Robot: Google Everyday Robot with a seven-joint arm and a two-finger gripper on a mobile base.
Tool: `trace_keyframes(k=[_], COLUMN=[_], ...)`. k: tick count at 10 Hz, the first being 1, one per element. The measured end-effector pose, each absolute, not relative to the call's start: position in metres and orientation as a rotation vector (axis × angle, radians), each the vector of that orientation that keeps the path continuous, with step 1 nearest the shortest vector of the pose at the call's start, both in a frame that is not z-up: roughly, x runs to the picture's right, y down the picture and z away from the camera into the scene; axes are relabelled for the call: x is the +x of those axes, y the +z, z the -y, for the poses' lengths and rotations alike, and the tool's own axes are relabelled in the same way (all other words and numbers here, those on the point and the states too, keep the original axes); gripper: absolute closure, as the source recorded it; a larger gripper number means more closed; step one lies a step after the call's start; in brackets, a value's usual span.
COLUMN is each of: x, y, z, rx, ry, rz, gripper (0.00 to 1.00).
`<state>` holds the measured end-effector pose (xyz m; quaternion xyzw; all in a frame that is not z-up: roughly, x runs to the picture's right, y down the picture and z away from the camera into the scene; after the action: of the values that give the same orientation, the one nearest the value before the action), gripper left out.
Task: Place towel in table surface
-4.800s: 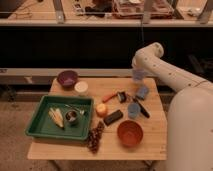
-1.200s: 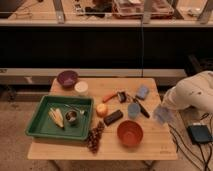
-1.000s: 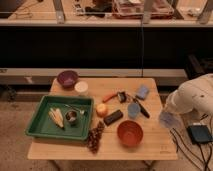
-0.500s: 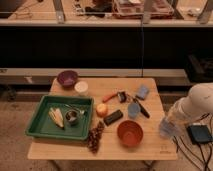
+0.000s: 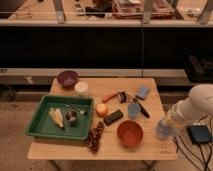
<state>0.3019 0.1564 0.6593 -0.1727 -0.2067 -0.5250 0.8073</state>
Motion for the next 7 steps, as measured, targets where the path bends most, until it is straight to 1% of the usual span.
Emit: trace_keyframes(k=[4,7], x=[0.273,0.255], y=[0.682,0.706], z=[-0.184,-0.198], rx=[-0.379,-0.374], ry=[-1.096,-1.097], rz=[0.573,0.623], gripper=[1.0,1.0])
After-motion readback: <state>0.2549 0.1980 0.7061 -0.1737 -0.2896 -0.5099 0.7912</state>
